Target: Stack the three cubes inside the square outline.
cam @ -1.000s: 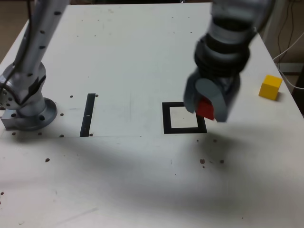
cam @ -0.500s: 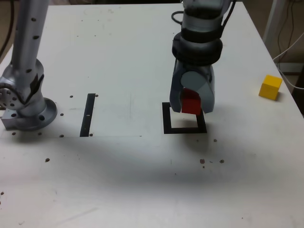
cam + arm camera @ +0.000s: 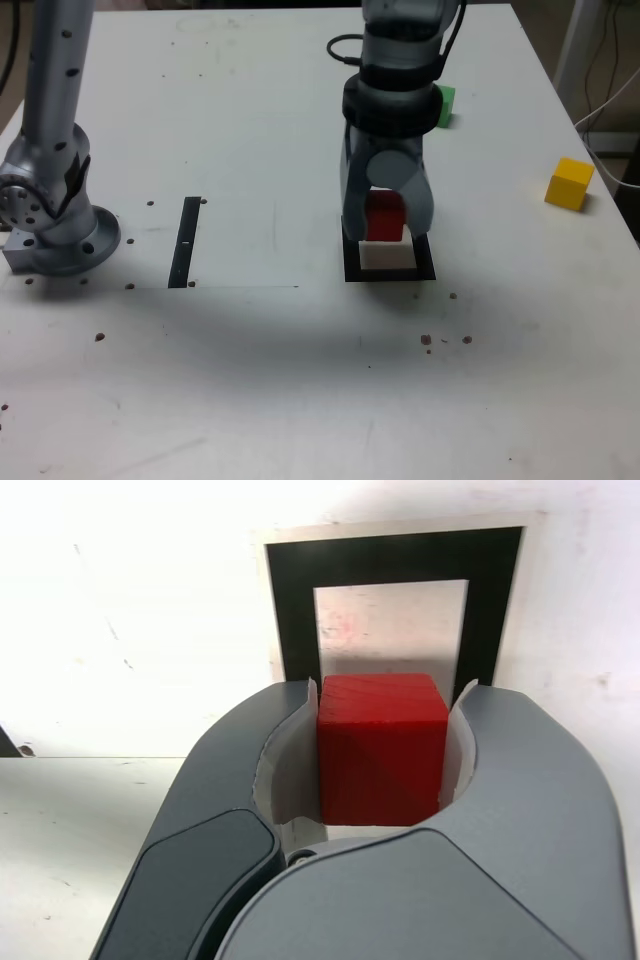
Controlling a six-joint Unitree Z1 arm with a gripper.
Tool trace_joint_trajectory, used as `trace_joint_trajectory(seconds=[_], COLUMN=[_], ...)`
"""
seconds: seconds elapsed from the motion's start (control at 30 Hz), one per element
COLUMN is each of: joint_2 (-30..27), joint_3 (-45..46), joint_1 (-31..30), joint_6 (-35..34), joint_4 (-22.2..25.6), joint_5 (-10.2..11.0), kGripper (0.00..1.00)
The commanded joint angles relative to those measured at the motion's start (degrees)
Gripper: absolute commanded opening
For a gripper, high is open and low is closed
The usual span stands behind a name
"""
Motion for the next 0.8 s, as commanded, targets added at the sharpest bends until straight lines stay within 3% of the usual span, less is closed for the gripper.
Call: trace_joint_trajectory(seconds=[0.0,0.67,0.77], joint_2=[-0.5,2.7,3.0], joint_3=[0.4,1.2,1.4], joint_1=[0.1,0.1,0.1], joint_6=[-0.1,0.2,0.3], joint_4=[-0.5,-3.2,-3.4], joint_5=[-0.3,-1.3,-1.3], kGripper=[0.33,0.34,0.4])
